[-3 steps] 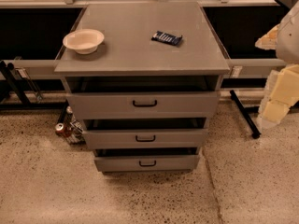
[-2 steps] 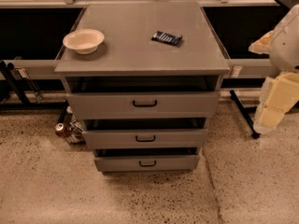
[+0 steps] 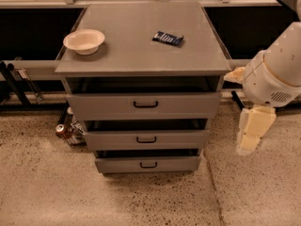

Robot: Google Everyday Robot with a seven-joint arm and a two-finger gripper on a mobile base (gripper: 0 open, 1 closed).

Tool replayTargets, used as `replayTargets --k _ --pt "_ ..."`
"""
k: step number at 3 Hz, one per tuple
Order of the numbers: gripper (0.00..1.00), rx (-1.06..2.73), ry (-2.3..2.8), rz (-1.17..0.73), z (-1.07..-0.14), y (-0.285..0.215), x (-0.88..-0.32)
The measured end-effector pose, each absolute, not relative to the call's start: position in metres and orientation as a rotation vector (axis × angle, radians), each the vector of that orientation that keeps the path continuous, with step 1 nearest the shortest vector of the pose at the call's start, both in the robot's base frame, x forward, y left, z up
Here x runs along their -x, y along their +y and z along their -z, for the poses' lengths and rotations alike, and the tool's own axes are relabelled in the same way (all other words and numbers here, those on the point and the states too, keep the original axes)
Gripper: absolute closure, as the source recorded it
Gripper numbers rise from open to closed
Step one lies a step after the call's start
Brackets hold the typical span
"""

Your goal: Open top drawer

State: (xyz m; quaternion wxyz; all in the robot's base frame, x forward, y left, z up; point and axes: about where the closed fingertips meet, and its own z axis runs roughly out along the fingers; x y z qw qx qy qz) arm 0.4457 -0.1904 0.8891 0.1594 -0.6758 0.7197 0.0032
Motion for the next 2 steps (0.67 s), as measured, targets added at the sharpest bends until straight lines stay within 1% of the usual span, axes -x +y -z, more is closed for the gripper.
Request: replayTargets --k 1,2 --pt "0.0 1.969 2.053 -0.106 -0.828 -0.179 -0.462" --pt "0.0 1.971 2.067 -0.163 -0.791 -0.17 -0.473"
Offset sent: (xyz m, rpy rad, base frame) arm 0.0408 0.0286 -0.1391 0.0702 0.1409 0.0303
